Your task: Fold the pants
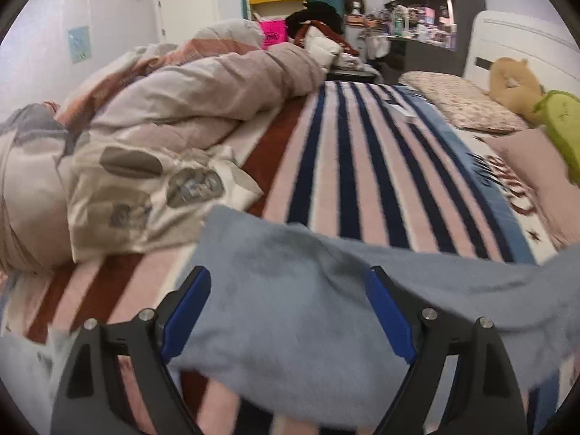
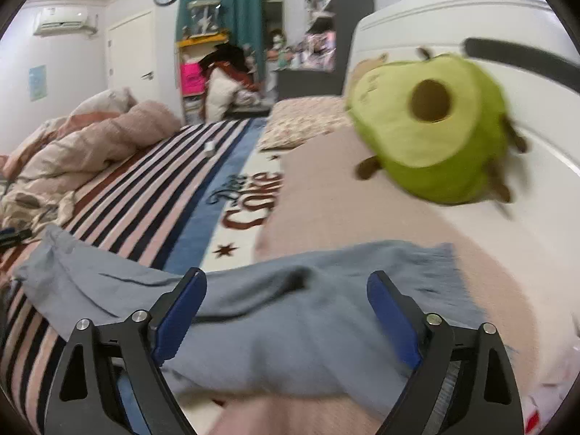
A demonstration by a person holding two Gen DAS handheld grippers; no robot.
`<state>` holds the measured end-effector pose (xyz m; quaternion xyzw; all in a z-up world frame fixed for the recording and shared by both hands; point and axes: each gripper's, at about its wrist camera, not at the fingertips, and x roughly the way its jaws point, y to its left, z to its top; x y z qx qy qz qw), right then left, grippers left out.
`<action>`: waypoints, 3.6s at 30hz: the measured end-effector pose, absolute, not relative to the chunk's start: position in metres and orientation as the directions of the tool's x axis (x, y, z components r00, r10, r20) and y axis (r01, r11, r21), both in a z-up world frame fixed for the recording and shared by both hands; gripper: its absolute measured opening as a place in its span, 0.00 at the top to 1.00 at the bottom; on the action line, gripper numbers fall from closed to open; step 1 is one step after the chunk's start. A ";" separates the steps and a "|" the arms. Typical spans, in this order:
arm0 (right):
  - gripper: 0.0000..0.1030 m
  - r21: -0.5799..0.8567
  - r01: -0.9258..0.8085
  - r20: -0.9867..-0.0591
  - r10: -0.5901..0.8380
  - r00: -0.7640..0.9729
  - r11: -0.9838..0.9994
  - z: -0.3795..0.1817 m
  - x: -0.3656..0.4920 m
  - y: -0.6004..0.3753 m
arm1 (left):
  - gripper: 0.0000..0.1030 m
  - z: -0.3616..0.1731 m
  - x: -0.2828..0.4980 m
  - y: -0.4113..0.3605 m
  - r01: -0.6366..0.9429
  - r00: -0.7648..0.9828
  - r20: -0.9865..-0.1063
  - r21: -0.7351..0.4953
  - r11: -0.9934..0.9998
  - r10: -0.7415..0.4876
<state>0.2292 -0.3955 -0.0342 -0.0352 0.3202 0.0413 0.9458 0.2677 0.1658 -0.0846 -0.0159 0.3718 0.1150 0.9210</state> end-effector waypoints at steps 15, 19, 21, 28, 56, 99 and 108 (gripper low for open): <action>0.14 0.295 -0.138 -0.635 0.302 0.711 0.946 -0.056 0.157 -0.436 | 0.18 -0.130 0.190 0.118 -0.089 0.638 -0.769 -0.119 0.989 -0.035; 0.22 0.174 -0.087 -0.702 0.186 0.687 0.981 -0.071 0.165 -0.428 | 0.18 -0.137 0.193 0.115 -0.084 0.630 -0.776 -0.099 0.992 -0.025; 0.48 0.080 -0.029 -0.716 0.078 0.693 0.996 -0.074 0.174 -0.432 | 0.18 -0.136 0.195 0.116 -0.078 0.637 -0.770 -0.107 0.991 -0.033; 0.63 -0.007 -0.024 -0.665 0.013 0.746 1.000 -0.051 0.213 -0.440 | 0.18 -0.129 0.211 0.110 -0.072 0.662 -0.750 -0.073 0.995 -0.007; 0.24 0.202 0.000 -0.738 0.153 0.658 0.979 -0.074 0.193 -0.446 | 0.15 -0.157 0.205 0.141 -0.184 0.601 -0.794 -0.254 0.950 -0.096; 0.87 0.110 0.119 -0.701 -0.008 0.713 0.987 -0.056 0.106 -0.487 | 0.91 -0.127 0.155 0.141 -0.205 0.686 -0.724 -0.101 0.974 0.070; 0.53 0.008 0.130 -0.718 -0.084 0.691 0.992 -0.052 0.072 -0.490 | 0.33 -0.101 0.113 0.153 -0.277 0.702 -0.676 0.031 0.961 0.224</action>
